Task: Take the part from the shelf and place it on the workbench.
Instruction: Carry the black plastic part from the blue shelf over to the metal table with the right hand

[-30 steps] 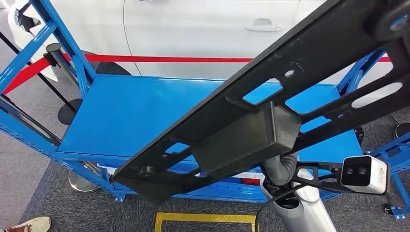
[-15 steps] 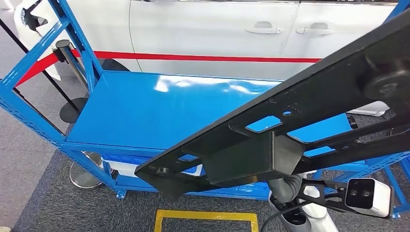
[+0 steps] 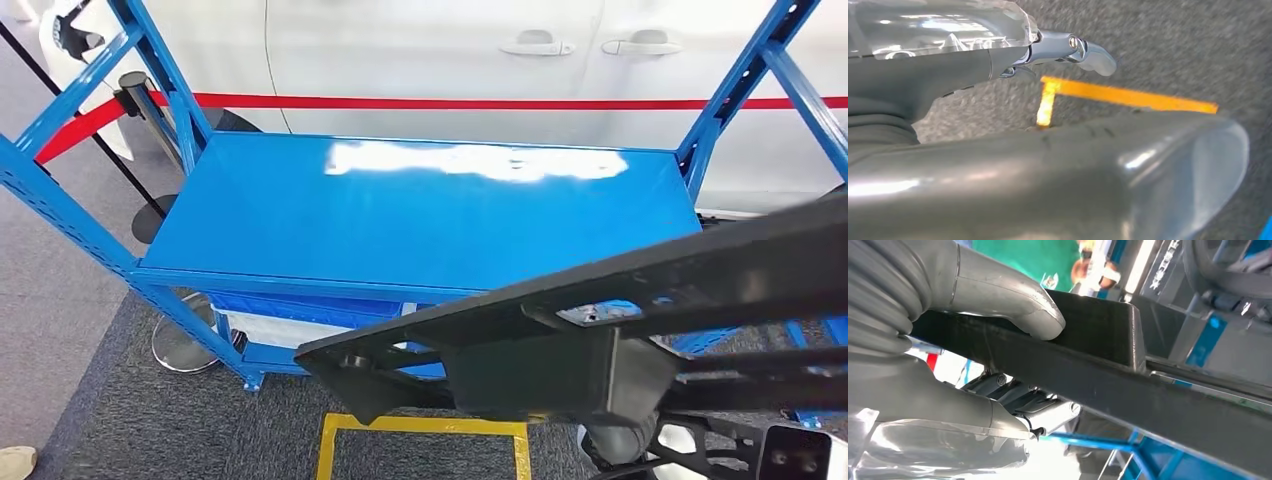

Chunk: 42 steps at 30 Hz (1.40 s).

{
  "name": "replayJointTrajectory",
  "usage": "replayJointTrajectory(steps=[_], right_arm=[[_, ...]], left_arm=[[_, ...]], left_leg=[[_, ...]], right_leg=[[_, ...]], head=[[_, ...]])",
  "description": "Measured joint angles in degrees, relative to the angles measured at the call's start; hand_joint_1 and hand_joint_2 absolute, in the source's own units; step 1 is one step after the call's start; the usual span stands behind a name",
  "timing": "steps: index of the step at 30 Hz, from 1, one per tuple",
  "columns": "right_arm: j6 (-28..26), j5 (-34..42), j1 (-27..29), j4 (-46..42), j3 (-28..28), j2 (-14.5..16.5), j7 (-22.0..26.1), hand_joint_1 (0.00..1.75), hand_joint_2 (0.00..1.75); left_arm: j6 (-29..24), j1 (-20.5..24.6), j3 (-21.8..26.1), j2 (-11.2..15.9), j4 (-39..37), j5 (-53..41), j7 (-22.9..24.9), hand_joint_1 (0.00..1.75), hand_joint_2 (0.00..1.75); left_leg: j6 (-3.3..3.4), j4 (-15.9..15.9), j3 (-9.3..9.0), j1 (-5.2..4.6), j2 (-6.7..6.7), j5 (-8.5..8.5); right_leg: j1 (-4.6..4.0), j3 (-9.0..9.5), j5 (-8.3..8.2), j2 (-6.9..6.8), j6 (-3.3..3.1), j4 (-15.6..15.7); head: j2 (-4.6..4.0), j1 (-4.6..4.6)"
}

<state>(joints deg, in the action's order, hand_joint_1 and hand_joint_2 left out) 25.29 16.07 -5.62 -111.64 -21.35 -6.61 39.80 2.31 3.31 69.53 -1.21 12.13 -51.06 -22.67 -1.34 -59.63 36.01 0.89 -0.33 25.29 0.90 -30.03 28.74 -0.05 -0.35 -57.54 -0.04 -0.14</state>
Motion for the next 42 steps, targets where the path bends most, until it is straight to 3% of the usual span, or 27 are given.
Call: replayJointTrajectory(steps=[3,4,5,6,8,10,11,13,15,17,19,20,21,22,24,26,27,29,30,32,34,35,36,37,39,40,42], right_arm=[[1.8,-0.2,1.8,-1.6,1.8,-0.3,0.0,1.61,1.75],[2.4,-0.3,2.6,-2.1,2.4,-0.4,0.0,1.61,1.75],[2.9,-0.5,3.4,-2.5,3.0,-0.5,0.0,1.61,1.75],[3.5,-0.7,4.1,-2.9,3.6,-0.6,0.0,1.61,1.75],[4.8,-0.9,5.8,-3.9,4.7,-0.9,0.0,1.61,1.75],[6.3,-1.0,7.2,-4.8,5.7,-1.1,0.0,1.61,1.75],[7.1,-1.1,7.8,-5.1,6.2,-1.1,0.0,1.61,1.75],[9.0,-1.3,8.7,-5.5,7.2,-1.2,0.0,1.61,1.75],[11.0,-1.3,9.3,-5.5,8.3,-1.2,0.0,1.61,1.75],[12.6,-1.4,9.6,-5.5,9.4,-1.2,0.0,1.61,1.75],[13.8,-1.5,9.8,-5.3,10.2,-1.2,0.0,1.61,1.75],[14.2,-1.7,9.8,-5.3,10.4,-1.2,0.0,1.61,1.75],[14.6,-1.9,9.9,-5.2,10.6,-1.2,0.0,1.61,1.75],[14.8,-2.1,9.9,-5.2,10.7,-1.2,0.0,1.61,1.75],[15.1,-2.4,9.8,-5.2,10.9,-1.2,0.0,1.61,1.75],[15.1,-2.8,9.5,-5.2,11.0,-1.1,0.0,1.61,1.75],[15.1,-3.0,9.4,-5.2,11.0,-1.0,0.0,1.61,1.75],[14.9,-3.5,9.2,-5.2,11.0,-0.8,0.0,1.61,1.75],[14.8,-3.7,9.1,-5.1,10.9,-0.7,0.0,1.61,1.75],[14.1,-4.2,9.0,-5.1,10.7,-0.5,0.0,1.61,1.75],[13.3,-4.6,8.9,-5.1,10.4,-0.3,0.0,1.61,1.75],[12.9,-4.8,8.9,-5.1,10.2,-0.3,0.0,1.61,1.75],[12.6,-4.9,9.0,-5.1,10.1,-0.2,0.0,1.61,1.75],[12.4,-5.0,9.0,-5.1,10.0,-0.2,0.0,1.61,1.75],[12.0,-5.1,9.0,-5.2,9.8,-0.1,0.0,1.61,1.75],[11.8,-5.1,8.9,-5.3,9.7,0.1,0.0,1.61,1.75],[11.2,-5.4,8.8,-5.4,9.4,0.4,0.0,1.61,1.75]], left_arm=[[-0.3,-0.1,0.0,0.1,0.0,-0.6,1.3,0.0,0.0],[-0.5,-0.1,0.0,0.1,0.0,-0.9,1.7,0.0,0.0],[-0.6,-0.1,0.0,0.1,0.0,-1.0,2.1,0.0,0.0],[-0.8,-0.2,0.0,0.1,0.0,-1.2,2.5,0.0,0.0],[-1.0,-0.2,0.0,0.1,0.0,-1.4,3.2,0.0,0.0],[-1.2,-0.1,-0.1,0.1,0.0,-1.6,3.8,0.0,0.0],[-1.3,0.0,-0.1,0.1,0.0,-1.6,3.9,0.0,0.0],[-1.4,-0.1,-0.1,0.0,0.0,-1.7,4.0,0.0,0.0],[-1.4,-0.2,-0.1,-0.4,0.0,-1.9,4.0,0.0,0.0],[-1.4,-0.2,-0.2,-0.7,0.0,-2.0,4.0,0.0,0.0],[-1.4,-0.2,-0.2,-1.0,0.0,-2.2,4.0,0.0,0.0],[-1.4,-0.2,-0.2,-1.2,0.0,-2.3,4.0,0.0,0.0],[-1.4,-0.2,-0.2,-1.4,0.0,-2.3,4.0,0.0,0.0],[-1.4,-0.1,-0.2,-1.5,0.0,-2.4,4.0,0.0,0.0],[-1.4,-0.1,-0.2,-1.8,0.0,-2.6,3.9,0.0,0.0],[-1.3,-0.1,-0.3,-2.0,0.0,-3.0,3.8,0.0,0.0],[-1.2,-0.1,-0.3,-2.0,0.0,-3.1,3.6,0.0,0.0],[-1.1,-0.1,-0.5,-2.0,0.0,-3.5,3.4,0.0,0.0],[-1.0,-0.2,-0.6,-2.0,0.0,-3.6,3.3,0.0,0.0],[-0.9,-0.3,-0.7,-2.0,0.0,-3.8,3.1,0.0,0.0],[-0.8,-0.3,-0.9,-2.1,0.0,-4.2,3.0,0.0,0.0],[-0.8,-0.2,-1.0,-2.1,0.0,-4.4,3.0,0.0,0.0],[-0.8,-0.2,-1.2,-2.0,0.0,-4.6,3.0,0.0,0.0],[-0.7,-0.2,-1.3,-2.0,0.0,-4.8,3.0,0.0,0.0],[-0.5,-0.1,-1.5,-2.0,0.0,-5.2,3.0,0.0,0.0],[-0.4,-0.1,-1.6,-2.0,0.0,-5.4,3.0,0.0,0.0],[-0.2,0.2,-1.8,-1.9,0.0,-5.6,3.0,0.0,0.0]], left_leg=[[-0.23,-8.9,2.45,0.19,0.07,8.14],[-0.3,-12.4,2.99,0.23,0.07,9.91],[-0.33,-14.7,2.91,0.22,0.07,10.23],[-0.28,-15.1,1.99,0.22,0.08,9.27],[0.2,-10.1,-2.64,0.16,0.07,6.08],[0.93,-1.7,-8.49,-0.14,0.07,5.71],[1.22,1.2,-10.23,-0.36,0.06,6.22],[1.65,3.2,-10.87,-0.6,0.04,6.31],[2.32,3.6,-9.96,-0.43,0.35,5.0],[2.89,3.8,-8.51,-0.19,0.71,3.54],[3.02,3.6,-6.72,-0.16,0.83,2.21],[2.93,3.5,-5.8,-0.13,0.89,1.59],[2.78,3.2,-4.82,-0.07,0.93,1.03],[2.57,2.8,-3.83,0.04,0.95,0.57],[2.03,1.8,-2.11,0.18,0.94,-0.05],[1.33,0.9,-1.11,0.12,0.83,-0.59],[0.95,0.7,-0.83,0.06,0.78,-0.96],[0.11,0.7,-0.42,0.16,0.71,-1.59],[-0.18,0.3,0.0,0.25,0.68,-0.88],[-0.45,-3.5,1.43,0.44,0.64,3.61],[-0.48,-10.5,3.04,0.39,0.63,8.92],[-0.47,-13.7,3.41,0.36,0.63,9.85],[-0.38,-15.5,3.15,0.31,0.62,9.3],[-0.17,-15.5,2.09,0.26,0.62,7.5],[0.64,-10.3,-2.46,0.02,0.6,4.09],[1.12,-5.8,-5.58,-0.16,0.6,3.96],[1.69,1.2,-9.91,-0.58,0.61,5.81]], right_leg=[[-0.27,-1.93,-1.74,-0.26,-1.22,0.1],[-0.48,-2.6,-2.23,-0.34,-1.33,0.0],[-0.66,-3.29,-2.69,-0.43,-1.38,-0.1],[-0.82,-4.0,-3.11,-0.48,-1.38,-0.3],[-1.05,-5.39,-3.86,-0.52,-1.26,-0.9],[-1.26,-6.34,-4.47,-0.53,-0.89,-1.5],[-1.23,-6.53,-4.82,-0.56,-0.59,-1.7],[-1.07,-6.69,-5.74,-0.61,0.19,-1.5],[-0.84,-7.2,-4.73,-0.37,0.9,-2.1],[-0.51,-8.47,0.48,-0.1,1.55,-6.1],[-0.13,-9.8,5.45,-0.08,2.2,-13.0],[0.09,-9.94,5.8,-0.08,2.5,-15.8],[0.31,-9.46,4.73,-0.08,2.77,-17.1],[0.54,-8.09,2.75,-0.09,3.0,-16.6],[0.99,-2.77,0.35,-0.01,3.4,-10.2],[0.92,2.34,1.76,0.23,3.01,-2.6],[0.71,3.44,2.68,0.33,2.56,-0.6],[0.52,3.09,2.5,0.22,1.33,0.1],[0.51,2.54,1.93,0.12,0.68,0.1],[0.51,1.13,0.61,-0.14,-0.5,0.2],[0.08,-0.41,-0.56,-0.27,-1.0,0.1],[-0.15,-1.22,-1.11,-0.35,-1.08,0.0],[-0.39,-2.06,-1.59,-0.41,-1.13,-0.2],[-0.59,-2.92,-2.04,-0.46,-1.15,-0.4],[-0.84,-4.36,-2.75,-0.47,-1.05,-0.9],[-0.97,-4.8,-3.06,-0.47,-0.91,-1.2],[-0.98,-5.19,-3.72,-0.57,-0.38,-1.5]], head=[[0.0,-0.2],[0.0,-0.23],[0.0,-0.22],[0.0,-0.23],[0.0,-0.24],[0.0,-0.21],[0.0,-0.19],[0.0,-0.21],[0.0,-0.28],[0.0,-0.23],[0.0,-0.18],[0.0,-0.18],[0.0,-0.18],[0.0,-0.18],[0.0,-0.16],[-0.01,-0.19],[-0.01,-0.2],[-0.01,-0.19],[0.0,-0.23],[0.0,-0.36],[0.0,-0.47],[0.0,-0.48],[0.0,-0.48],[0.0,-0.47],[0.0,-0.48],[0.0,-0.48],[0.0,-0.45]])
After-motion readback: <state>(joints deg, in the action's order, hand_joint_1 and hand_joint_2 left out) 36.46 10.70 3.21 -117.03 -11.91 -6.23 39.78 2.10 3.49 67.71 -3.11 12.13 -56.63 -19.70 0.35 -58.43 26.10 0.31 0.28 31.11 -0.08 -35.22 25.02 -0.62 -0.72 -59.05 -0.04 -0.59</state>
